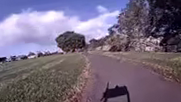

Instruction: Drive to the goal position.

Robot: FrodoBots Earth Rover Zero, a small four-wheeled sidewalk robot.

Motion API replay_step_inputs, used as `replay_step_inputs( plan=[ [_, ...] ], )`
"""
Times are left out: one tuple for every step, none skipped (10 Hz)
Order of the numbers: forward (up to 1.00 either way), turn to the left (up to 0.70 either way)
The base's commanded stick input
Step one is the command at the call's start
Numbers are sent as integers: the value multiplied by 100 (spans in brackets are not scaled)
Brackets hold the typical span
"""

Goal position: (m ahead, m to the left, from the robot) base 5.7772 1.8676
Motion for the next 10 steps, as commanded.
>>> replay_step_inputs(
  plan=[
    [70,-14],
    [70,-14],
    [70,-14],
    [70,-1],
    [70,0],
    [70,0],
    [70,0],
    [70,0],
    [70,0],
    [70,0]
  ],
)
